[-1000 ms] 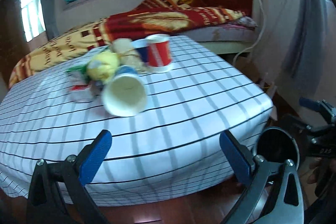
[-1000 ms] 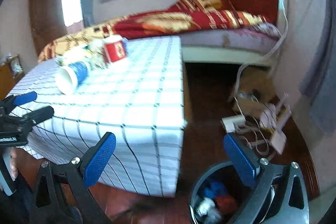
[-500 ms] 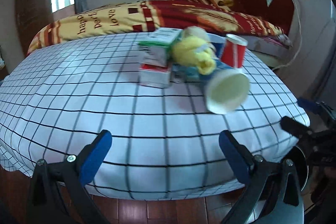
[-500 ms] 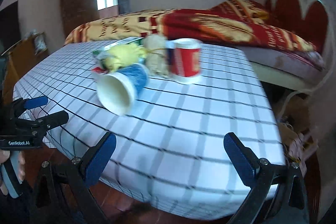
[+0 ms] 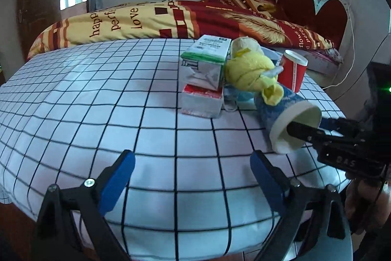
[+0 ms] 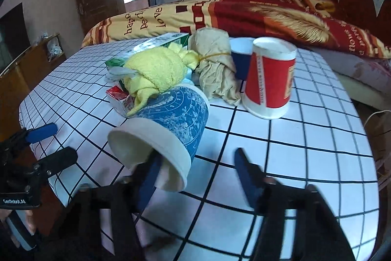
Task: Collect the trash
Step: 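Grasp the milk carton with the left gripper while the right gripper grasps the blue paper cup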
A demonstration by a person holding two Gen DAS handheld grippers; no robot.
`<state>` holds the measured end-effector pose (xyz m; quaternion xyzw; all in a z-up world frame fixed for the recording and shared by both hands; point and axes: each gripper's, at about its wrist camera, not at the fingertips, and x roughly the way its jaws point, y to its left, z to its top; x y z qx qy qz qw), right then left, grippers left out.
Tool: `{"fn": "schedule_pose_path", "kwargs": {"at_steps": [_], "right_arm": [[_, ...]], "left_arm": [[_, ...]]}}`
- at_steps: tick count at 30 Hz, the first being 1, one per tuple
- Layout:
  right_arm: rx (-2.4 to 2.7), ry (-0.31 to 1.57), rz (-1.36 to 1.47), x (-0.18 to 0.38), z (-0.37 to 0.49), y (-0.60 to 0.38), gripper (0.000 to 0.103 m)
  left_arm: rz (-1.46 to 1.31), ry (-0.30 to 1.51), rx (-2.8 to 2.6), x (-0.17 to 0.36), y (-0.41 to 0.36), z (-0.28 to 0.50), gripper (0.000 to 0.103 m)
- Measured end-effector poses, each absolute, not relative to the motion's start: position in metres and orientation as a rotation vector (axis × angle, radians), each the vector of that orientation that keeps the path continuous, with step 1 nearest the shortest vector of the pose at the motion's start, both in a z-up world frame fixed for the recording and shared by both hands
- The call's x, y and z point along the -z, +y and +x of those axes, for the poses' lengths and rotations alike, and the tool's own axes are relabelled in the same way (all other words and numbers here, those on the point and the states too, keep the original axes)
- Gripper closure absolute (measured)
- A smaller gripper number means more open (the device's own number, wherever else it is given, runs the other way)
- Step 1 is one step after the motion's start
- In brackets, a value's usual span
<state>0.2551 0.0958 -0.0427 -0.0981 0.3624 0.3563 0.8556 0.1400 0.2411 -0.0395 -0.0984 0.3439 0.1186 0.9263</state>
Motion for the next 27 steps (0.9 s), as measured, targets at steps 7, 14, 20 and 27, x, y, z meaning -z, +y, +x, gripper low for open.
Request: {"fn": "schedule_pose_path", "kwargs": {"at_steps": [7, 14, 20, 27], "right_arm": [[-0.704, 0.721, -0.181, 0.037, 0.254, 0.064, 0.099], [-0.580, 0.714, -0.113, 0.031, 0.283, 0.033, 0.099], [-0.584, 0.725, -0.102, 0.031, 0.296, 0.029, 0.099], [-0.584, 0.729, -0.110, 0.033, 0.299, 0.027, 0.099]], "left_arm": [[-0.189, 0.685, -0.219, 0.035, 0.243, 0.158, 0.012], [-0.159, 0.668, -0.208, 0.023, 0.253, 0.191, 0.018], [-0.119, 0.655, -0.202, 0.017, 0.259, 0.223, 0.018], [-0.111, 0.686, -0.180, 0.022, 0.265, 0.242, 0.044]]}}
